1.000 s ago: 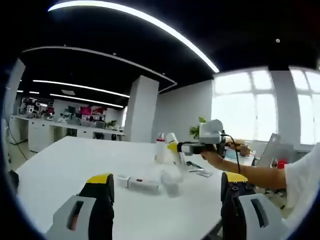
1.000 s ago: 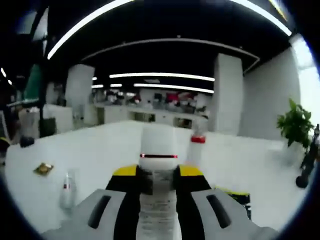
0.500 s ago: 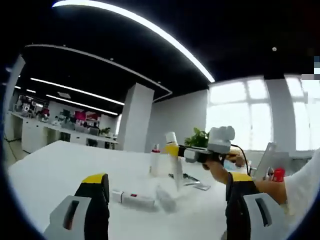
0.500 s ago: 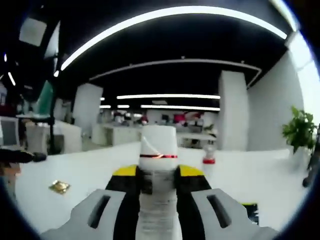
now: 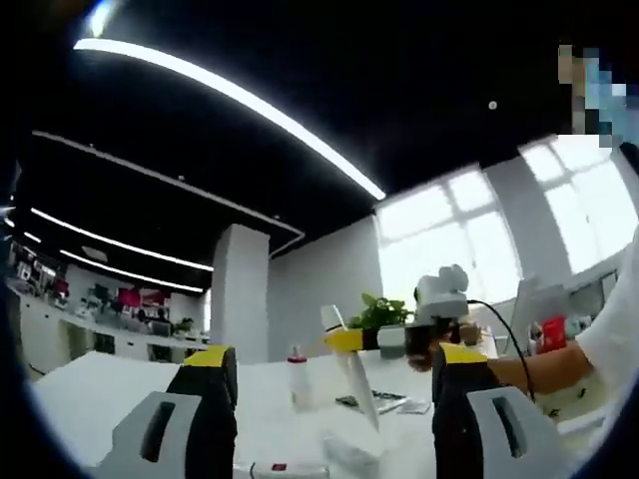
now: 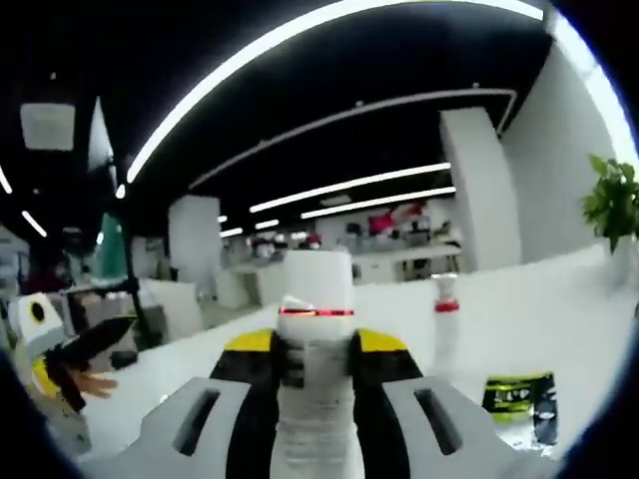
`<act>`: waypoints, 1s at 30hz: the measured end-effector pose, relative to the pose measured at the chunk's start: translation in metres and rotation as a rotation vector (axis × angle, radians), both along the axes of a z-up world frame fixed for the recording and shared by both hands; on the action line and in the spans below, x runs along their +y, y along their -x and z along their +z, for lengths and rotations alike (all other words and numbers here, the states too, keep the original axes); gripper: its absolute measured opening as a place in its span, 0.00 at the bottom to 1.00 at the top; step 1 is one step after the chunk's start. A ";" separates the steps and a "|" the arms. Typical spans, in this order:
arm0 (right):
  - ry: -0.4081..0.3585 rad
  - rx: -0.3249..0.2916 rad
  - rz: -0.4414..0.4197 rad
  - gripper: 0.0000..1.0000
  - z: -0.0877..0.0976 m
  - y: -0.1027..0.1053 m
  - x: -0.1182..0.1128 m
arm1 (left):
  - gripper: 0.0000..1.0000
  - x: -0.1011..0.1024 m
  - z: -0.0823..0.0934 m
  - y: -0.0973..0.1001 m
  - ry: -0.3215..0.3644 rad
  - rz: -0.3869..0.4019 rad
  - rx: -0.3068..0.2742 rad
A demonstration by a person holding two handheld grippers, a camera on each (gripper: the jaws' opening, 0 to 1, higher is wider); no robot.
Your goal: Arrange the skincare products in the storage area until every visible bottle or jar stands upright without overlapping.
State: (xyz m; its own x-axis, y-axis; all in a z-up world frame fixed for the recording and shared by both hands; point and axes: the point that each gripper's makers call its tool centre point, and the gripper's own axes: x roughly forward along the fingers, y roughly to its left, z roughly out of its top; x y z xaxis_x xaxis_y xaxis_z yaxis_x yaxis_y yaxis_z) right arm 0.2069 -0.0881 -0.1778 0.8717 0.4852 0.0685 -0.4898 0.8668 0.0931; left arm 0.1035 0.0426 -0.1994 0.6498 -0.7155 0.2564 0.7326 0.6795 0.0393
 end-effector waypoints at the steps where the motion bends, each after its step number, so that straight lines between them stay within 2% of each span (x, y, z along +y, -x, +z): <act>1: 0.004 0.000 0.004 0.25 0.000 0.002 0.002 | 0.79 -0.003 -0.003 -0.001 -0.022 -0.020 0.003; 2: 0.008 0.000 0.005 0.25 0.000 0.002 0.003 | 0.80 -0.005 -0.003 -0.002 -0.013 -0.033 0.009; 3: 0.024 -0.002 0.010 0.25 -0.001 0.003 0.006 | 0.78 -0.008 -0.009 -0.004 -0.012 -0.056 0.074; 6: 0.021 -0.005 0.023 0.25 0.002 0.005 0.009 | 0.74 -0.014 -0.019 -0.006 -0.015 -0.117 0.189; 7: 0.019 -0.008 0.026 0.25 0.003 0.006 0.010 | 0.71 -0.017 -0.025 -0.004 -0.038 -0.157 0.235; 8: 0.016 -0.013 0.025 0.25 0.005 0.006 0.011 | 0.70 -0.015 -0.034 -0.010 -0.054 -0.137 0.307; 11: 0.002 -0.030 0.027 0.25 0.011 0.008 0.012 | 0.70 -0.014 -0.035 -0.019 -0.050 -0.123 0.287; 14: 0.000 -0.034 0.035 0.25 0.014 0.011 0.016 | 0.69 -0.013 -0.037 -0.021 -0.014 -0.148 0.375; 16: 0.003 -0.041 0.041 0.25 0.015 0.012 0.019 | 0.62 -0.011 -0.041 -0.024 -0.032 -0.135 0.410; 21: 0.012 -0.072 0.049 0.25 0.023 0.018 0.025 | 0.45 -0.007 -0.043 -0.037 -0.104 -0.037 0.353; 23: 0.014 -0.079 0.053 0.25 0.026 0.021 0.027 | 0.44 -0.010 -0.041 -0.040 -0.123 -0.022 0.319; 30: 0.003 -0.127 0.057 0.26 0.041 0.034 0.030 | 0.39 -0.019 -0.031 -0.050 -0.121 -0.015 0.260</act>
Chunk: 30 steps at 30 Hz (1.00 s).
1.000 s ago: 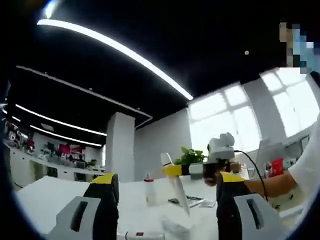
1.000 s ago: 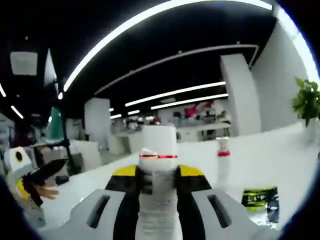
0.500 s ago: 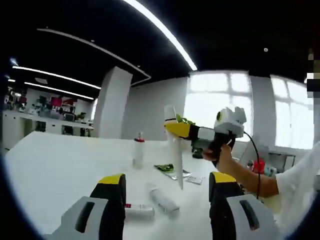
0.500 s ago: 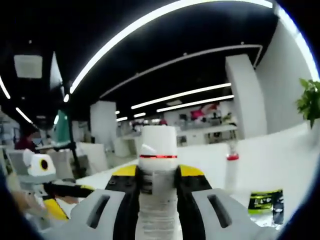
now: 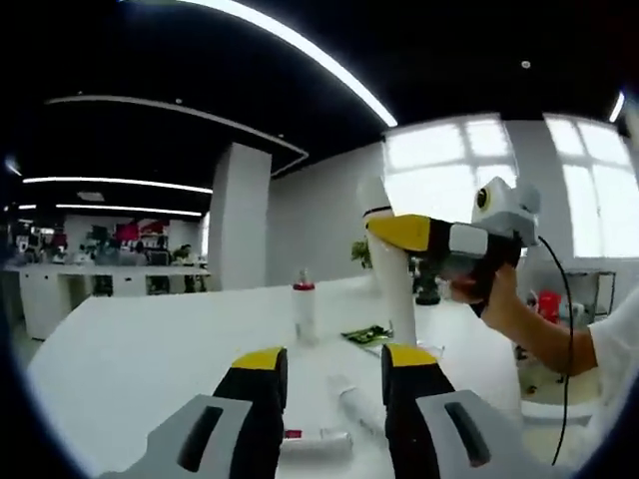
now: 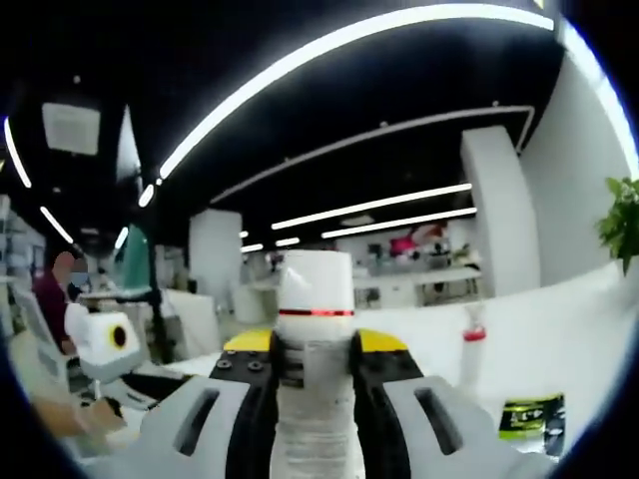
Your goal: Arrange the skincare products in the storage area until every visible bottle or jar stands upright without overlapping.
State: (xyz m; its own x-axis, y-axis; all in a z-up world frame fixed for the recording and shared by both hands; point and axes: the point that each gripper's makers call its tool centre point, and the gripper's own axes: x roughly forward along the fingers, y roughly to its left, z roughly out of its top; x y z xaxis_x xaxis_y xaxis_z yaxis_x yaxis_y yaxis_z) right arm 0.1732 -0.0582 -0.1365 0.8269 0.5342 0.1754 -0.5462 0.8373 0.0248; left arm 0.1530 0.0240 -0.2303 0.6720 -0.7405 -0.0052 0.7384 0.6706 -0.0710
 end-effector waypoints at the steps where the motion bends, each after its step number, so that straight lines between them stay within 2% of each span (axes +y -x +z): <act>1: -0.001 -0.005 -0.002 0.26 0.001 0.000 0.000 | 0.39 -0.002 0.001 -0.003 -0.004 0.001 -0.022; 2: -0.001 -0.009 -0.005 0.26 0.003 0.001 -0.001 | 0.39 -0.005 0.002 -0.006 -0.007 0.003 -0.045; 4: 0.004 -0.031 -0.023 0.26 0.006 0.000 -0.003 | 0.39 -0.011 -0.004 -0.012 -0.028 0.008 -0.052; 6: 0.007 -0.053 -0.038 0.26 0.007 0.000 -0.004 | 0.39 -0.017 -0.008 -0.015 -0.014 -0.008 -0.034; 7: 0.007 -0.058 -0.040 0.26 0.007 0.000 -0.004 | 0.39 -0.022 -0.010 -0.014 0.006 -0.031 -0.018; 8: -0.014 -0.077 -0.042 0.26 0.008 0.000 -0.003 | 0.39 -0.024 -0.011 -0.014 0.012 -0.044 -0.016; 12: -0.017 -0.118 -0.059 0.26 0.006 0.000 0.000 | 0.41 -0.037 -0.015 -0.009 0.019 -0.091 -0.024; 13: -0.023 -0.146 -0.071 0.26 0.006 0.000 0.001 | 0.42 -0.038 -0.015 -0.008 0.022 -0.101 -0.026; 15: -0.038 -0.163 -0.071 0.26 0.003 -0.001 0.003 | 0.46 -0.045 -0.018 -0.007 0.031 -0.130 -0.015; 16: -0.045 -0.163 -0.071 0.25 0.002 -0.002 0.004 | 0.47 -0.049 -0.019 -0.006 0.034 -0.154 -0.007; 18: -0.054 -0.169 -0.066 0.26 -0.002 -0.003 0.006 | 0.51 -0.052 -0.022 -0.010 0.030 -0.150 0.005; 22: -0.061 -0.186 -0.063 0.26 -0.003 -0.001 0.010 | 0.51 -0.061 -0.026 -0.011 0.022 -0.173 0.007; 27: -0.072 -0.192 -0.048 0.26 -0.003 0.002 0.015 | 0.47 -0.067 -0.026 -0.013 0.012 -0.174 -0.013; 30: -0.068 -0.195 -0.035 0.26 -0.005 0.004 0.020 | 0.35 -0.066 -0.029 -0.013 0.017 -0.165 -0.011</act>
State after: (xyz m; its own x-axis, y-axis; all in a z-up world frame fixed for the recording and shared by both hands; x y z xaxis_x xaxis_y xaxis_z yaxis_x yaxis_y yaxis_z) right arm 0.1690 -0.0385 -0.1414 0.7919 0.4869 0.3685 -0.5165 0.8560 -0.0211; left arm 0.1663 -0.0420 -0.2591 0.5410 -0.8409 0.0152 0.8394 0.5387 -0.0726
